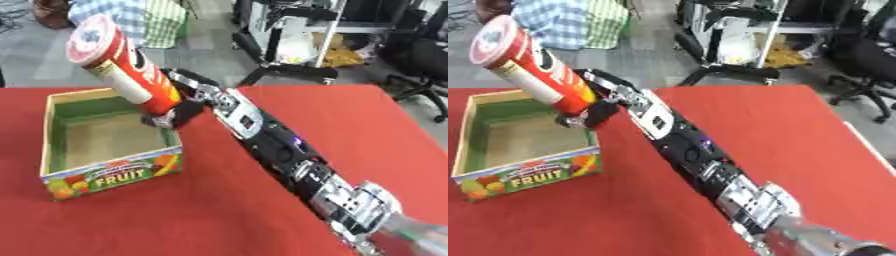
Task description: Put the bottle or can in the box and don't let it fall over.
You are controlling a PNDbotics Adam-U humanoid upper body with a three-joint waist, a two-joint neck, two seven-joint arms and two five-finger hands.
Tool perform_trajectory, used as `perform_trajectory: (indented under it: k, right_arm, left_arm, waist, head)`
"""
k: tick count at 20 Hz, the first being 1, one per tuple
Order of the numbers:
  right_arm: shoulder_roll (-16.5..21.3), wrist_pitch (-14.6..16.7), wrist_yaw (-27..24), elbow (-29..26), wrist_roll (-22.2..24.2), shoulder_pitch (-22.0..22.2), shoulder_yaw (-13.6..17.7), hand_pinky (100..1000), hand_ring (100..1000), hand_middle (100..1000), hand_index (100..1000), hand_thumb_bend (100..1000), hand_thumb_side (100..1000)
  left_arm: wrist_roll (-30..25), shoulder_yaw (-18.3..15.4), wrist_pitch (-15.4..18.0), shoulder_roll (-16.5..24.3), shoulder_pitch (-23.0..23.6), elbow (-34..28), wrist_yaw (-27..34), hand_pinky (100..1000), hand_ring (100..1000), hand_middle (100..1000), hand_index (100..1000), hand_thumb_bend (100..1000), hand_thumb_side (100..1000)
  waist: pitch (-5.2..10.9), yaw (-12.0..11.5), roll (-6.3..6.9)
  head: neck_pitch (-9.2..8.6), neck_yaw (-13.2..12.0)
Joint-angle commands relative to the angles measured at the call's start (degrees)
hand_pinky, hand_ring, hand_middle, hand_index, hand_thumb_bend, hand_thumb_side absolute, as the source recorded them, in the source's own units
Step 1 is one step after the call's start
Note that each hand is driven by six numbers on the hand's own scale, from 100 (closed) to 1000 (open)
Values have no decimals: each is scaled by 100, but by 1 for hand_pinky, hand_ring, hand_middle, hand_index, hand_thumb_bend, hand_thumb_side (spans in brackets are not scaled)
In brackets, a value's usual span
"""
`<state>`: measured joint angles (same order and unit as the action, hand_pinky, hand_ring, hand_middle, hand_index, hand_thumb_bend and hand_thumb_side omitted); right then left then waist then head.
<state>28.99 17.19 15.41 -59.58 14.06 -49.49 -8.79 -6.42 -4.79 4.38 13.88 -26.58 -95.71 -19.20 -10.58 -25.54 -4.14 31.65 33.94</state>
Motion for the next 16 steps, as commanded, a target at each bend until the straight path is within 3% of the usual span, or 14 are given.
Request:
perform_trajectory:
  k: [1,6,9,12,13,14,16]
  right_arm:
    - [152,57,672,-64,-418,-117,91,961,908,941,994,464,507]
    - [152,69,1565,-43,-650,-85,76,996,961,998,1000,506,532]
    - [150,72,1804,-28,-657,-66,101,1000,973,1000,1000,504,543]
    - [154,1,1765,-30,-734,-52,168,994,964,995,1000,484,545]
    - [168,-32,1667,-69,-780,-46,196,985,954,987,1000,447,584]
    - [188,-72,1527,-126,-822,-34,214,985,954,986,1000,469,538]
    - [261,-170,1079,-324,-874,11,250,967,931,962,985,411,516]
  left_arm:
    - [-12,-5,-2,32,-93,-58,-9,815,679,685,851,167,852]
    - [-15,-9,2,25,-97,-51,-22,816,679,685,853,165,852]
    - [-17,-12,3,25,-91,-48,-28,816,680,684,853,163,853]
    - [-14,-18,3,29,-83,-47,-31,816,680,684,853,162,853]
    - [-10,-23,1,31,-78,-46,-31,816,680,684,853,161,853]
    - [-6,-28,-2,34,-73,-45,-29,816,680,684,853,161,853]
    - [9,-44,-8,47,-49,-45,-24,816,679,683,853,160,854]
  waist:
    - [231,-10,-51]
    - [235,-9,-60]
    - [237,-1,-56]
    - [245,13,-48]
    - [250,28,-45]
    - [255,41,-43]
    - [276,105,-34]
  head:
    - [-50,13]
    - [-62,4]
    - [-64,-5]
    - [-56,-13]
    - [-53,-25]
    - [-50,-37]
    - [-33,-95]
